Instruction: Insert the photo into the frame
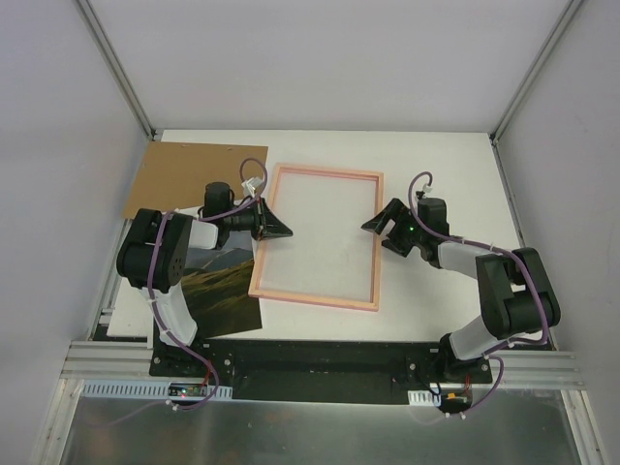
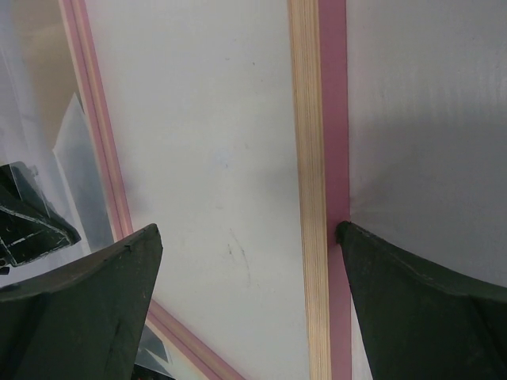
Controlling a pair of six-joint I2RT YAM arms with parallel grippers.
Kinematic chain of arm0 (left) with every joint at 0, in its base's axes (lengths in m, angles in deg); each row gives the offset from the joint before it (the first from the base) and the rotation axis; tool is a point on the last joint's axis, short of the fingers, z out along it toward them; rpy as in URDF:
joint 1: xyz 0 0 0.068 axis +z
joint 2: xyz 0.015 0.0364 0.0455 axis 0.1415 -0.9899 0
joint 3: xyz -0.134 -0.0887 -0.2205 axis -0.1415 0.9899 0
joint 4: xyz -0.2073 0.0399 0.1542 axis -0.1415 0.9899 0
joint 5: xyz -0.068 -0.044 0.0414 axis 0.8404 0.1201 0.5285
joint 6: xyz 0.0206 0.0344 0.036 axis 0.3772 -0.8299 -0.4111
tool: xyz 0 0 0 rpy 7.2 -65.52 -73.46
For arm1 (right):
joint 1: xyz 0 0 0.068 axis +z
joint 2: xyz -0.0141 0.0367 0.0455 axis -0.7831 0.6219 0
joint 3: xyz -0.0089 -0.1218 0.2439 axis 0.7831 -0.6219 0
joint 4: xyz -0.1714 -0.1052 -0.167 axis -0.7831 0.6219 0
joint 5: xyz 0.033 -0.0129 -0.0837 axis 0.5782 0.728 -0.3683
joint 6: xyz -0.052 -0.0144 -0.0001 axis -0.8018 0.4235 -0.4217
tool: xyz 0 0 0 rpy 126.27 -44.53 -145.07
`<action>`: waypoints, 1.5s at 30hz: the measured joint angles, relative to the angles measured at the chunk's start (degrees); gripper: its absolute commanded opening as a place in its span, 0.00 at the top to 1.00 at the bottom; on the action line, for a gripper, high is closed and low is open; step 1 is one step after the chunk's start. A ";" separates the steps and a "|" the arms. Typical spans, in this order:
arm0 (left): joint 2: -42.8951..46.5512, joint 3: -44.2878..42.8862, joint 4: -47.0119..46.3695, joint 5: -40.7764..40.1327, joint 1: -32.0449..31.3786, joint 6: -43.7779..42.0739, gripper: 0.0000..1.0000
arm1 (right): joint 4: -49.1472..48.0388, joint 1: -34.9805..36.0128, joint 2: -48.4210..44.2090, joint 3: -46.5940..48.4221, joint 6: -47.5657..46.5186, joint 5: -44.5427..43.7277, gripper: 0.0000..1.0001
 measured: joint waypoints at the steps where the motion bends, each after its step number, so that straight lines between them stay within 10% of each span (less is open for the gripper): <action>1: 0.00 -0.20 1.01 -0.15 0.00 -0.83 1.00 | 0.00 0.07 0.00 0.00 -0.02 -0.07 0.04; 38: 0.35 -9.44 28.70 -9.92 -3.98 -16.63 1.00 | 0.83 1.68 0.00 0.22 -2.12 -3.30 0.04; 45: 0.35 -10.51 32.46 -11.69 -4.70 -18.97 0.87 | 1.16 2.03 0.00 0.33 -2.43 -3.45 0.04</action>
